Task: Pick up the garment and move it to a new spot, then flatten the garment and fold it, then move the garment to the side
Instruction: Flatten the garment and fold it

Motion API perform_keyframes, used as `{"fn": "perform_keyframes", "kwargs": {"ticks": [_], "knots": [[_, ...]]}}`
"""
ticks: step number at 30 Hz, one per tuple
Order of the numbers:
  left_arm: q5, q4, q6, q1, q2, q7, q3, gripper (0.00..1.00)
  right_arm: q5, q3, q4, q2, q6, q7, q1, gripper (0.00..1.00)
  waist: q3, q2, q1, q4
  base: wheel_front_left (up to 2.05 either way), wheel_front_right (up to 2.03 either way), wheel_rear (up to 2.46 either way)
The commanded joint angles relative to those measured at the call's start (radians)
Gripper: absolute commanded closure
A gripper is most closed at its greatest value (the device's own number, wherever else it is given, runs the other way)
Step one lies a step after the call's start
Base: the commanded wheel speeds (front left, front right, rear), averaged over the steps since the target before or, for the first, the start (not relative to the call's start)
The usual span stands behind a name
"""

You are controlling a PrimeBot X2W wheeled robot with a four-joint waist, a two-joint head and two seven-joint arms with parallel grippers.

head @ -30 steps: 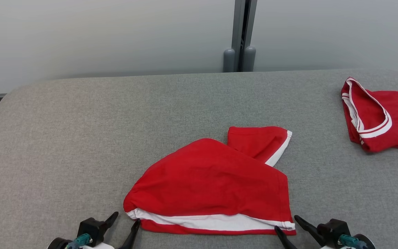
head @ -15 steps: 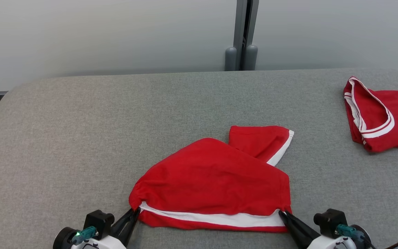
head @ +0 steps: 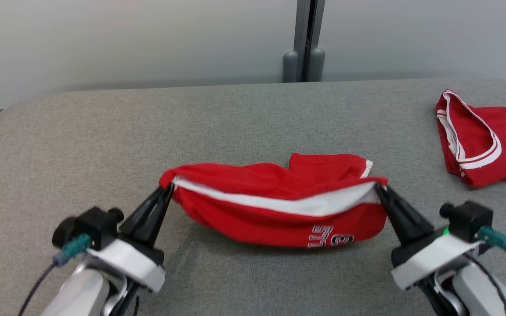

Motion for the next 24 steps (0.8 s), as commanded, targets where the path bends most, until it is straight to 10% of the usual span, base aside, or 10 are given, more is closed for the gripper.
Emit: {"fn": "perform_keyframes", "kwargs": {"ticks": [1,24], "knots": [[-0.009,-0.009,-0.001,-0.05,0.01,-0.001,-0.007,1.0,0.014,-0.012,-0.007,-0.009,0.0,-0.005,-0.033,1.0,0.014,0.0,0.0,-0.005,0.0,0.0,0.0],[-0.264,0.238,0.0,-1.367,0.035,0.165,-0.229,1.0,0.239,-0.046,0.258,-0.087,0.0,0.07,-1.258,1.0,0.463,0.0,0.0,-0.057,0.0,0.0,0.0]]}}
